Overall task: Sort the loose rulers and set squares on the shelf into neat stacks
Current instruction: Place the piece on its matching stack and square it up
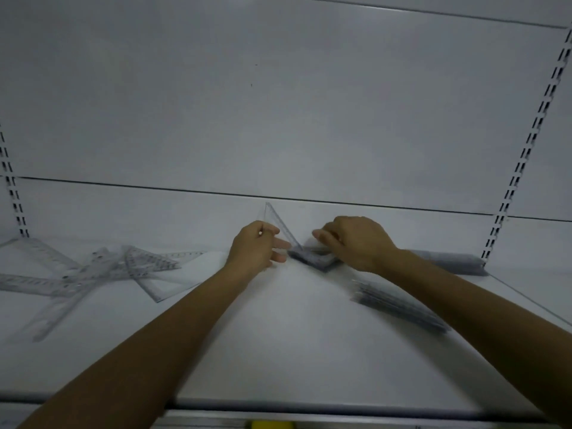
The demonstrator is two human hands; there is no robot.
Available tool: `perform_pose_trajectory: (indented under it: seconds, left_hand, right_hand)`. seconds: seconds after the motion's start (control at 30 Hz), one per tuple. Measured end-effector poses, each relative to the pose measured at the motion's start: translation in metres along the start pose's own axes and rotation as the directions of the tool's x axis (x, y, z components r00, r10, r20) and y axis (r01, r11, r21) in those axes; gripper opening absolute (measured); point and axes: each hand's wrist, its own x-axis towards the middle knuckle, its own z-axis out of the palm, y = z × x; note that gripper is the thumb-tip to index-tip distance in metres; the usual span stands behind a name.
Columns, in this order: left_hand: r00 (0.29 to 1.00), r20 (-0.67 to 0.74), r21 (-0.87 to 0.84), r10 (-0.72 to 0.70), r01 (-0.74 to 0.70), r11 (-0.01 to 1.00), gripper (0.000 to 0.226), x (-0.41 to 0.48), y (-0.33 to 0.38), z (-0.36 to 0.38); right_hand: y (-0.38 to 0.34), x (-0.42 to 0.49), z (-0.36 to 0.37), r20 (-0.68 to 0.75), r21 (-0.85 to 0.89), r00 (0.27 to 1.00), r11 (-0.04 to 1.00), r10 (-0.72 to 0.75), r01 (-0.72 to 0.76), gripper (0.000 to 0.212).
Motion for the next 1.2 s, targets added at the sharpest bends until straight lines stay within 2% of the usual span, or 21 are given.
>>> perform_pose_trajectory:
  seconds: [0.07,0.13,0.2,0.27,0.33,0.4,0.43,0.47,0.5,0.53,0.57,0.63,0.7,0.77,0.9,1.03,1.2]
  left_hand:
    - [0.999,0.016,-0.122,-0.044,0.046,0.992,0.019,-0.001,0.005,0.004]
    - [0.997,0.061,-0.234,-0.051,0.063,0.97,0.015,-0.005,0.01,0.007]
    - [0.991,0.134,-0.28,-0.014,0.052,0.959,0.016,-0.01,0.013,0.012]
    - [0.982,0.187,-0.284,0.018,0.036,0.958,0.018,-0.014,0.016,0.013]
    - [0.974,0.222,-0.292,0.036,0.032,0.956,0.023,-0.012,0.016,0.013]
    - [0.97,0.24,-0.167,0.033,0.007,0.986,0.029,-0.012,0.012,0.014]
    - [0.969,0.239,0.013,0.066,-0.071,0.997,0.029,-0.011,0.005,0.014]
    - [0.96,0.251,0.253,0.126,-0.191,0.948,0.027,-0.008,-0.004,0.014]
    - [0.942,0.288,0.458,0.172,-0.293,0.839,0.024,-0.007,-0.013,0.013]
    - [0.924,0.331,0.564,0.193,-0.358,0.744,0.022,-0.005,-0.021,0.011]
    - [0.908,0.37,0.593,0.195,-0.392,0.703,0.022,-0.004,-0.025,0.01]
    - [0.892,0.399,0.568,0.213,-0.423,0.706,0.025,-0.001,-0.029,0.009]
    - [0.886,0.406,0.582,0.226,-0.441,0.684,0.029,0.0,-0.028,0.009]
    - [0.878,0.429,0.624,0.214,-0.459,0.633,0.034,0.001,-0.028,0.011]
    - [0.852,0.488,0.68,0.191,-0.508,0.53,0.04,0.002,-0.027,0.015]
    - [0.849,0.482,0.679,0.217,-0.519,0.519,0.042,-0.002,-0.026,0.016]
    - [0.86,0.436,0.664,0.264,-0.506,0.551,0.043,-0.006,-0.025,0.02]
  right_hand:
    - [-0.009,-0.006,-0.002,-0.238,0.056,0.962,0.987,-0.134,0.151,0.05]
    - [-0.02,-0.006,-0.004,-0.367,-0.111,0.866,0.94,-0.34,0.322,0.048]
    - [-0.026,-0.002,-0.006,-0.374,-0.235,0.799,0.881,-0.472,0.411,0.04]
    - [-0.024,0.001,-0.01,-0.342,-0.246,0.798,0.866,-0.497,0.435,0.039]
    - [-0.016,0.004,-0.012,-0.301,-0.247,0.834,0.882,-0.463,0.401,0.027]
    - [-0.008,0.005,-0.012,-0.274,-0.256,0.878,0.909,-0.393,0.328,0.012]
    - [-0.003,0.006,-0.012,-0.272,-0.259,0.894,0.922,-0.357,0.289,0.012]
    - [0.002,0.006,-0.012,-0.27,-0.26,0.908,0.932,-0.319,0.251,0.013]
    - [0.008,0.006,-0.01,-0.263,-0.26,0.923,0.942,-0.281,0.212,0.016]
    - [0.012,0.006,-0.008,-0.244,-0.27,0.938,0.946,-0.247,0.179,0.017]
    - [0.017,0.005,-0.004,-0.196,-0.292,0.956,0.944,-0.217,0.155,0.019]
    - [0.022,0.002,0.005,-0.008,-0.328,0.987,0.933,-0.157,0.146,0.019]
    - [0.026,-0.002,0.011,0.167,-0.255,0.979,0.955,-0.113,0.153,0.023]
    - [0.026,-0.005,0.01,0.25,-0.179,0.964,0.974,-0.092,0.139,0.029]
    - [0.026,-0.006,0.012,0.241,-0.125,0.969,0.988,-0.062,0.095,0.036]
    - [0.024,-0.006,0.017,0.198,-0.031,0.979,0.998,-0.054,0.062,0.036]
    - [0.019,0.001,0.014,0.273,0.081,0.96,0.996,-0.066,0.045,0.033]
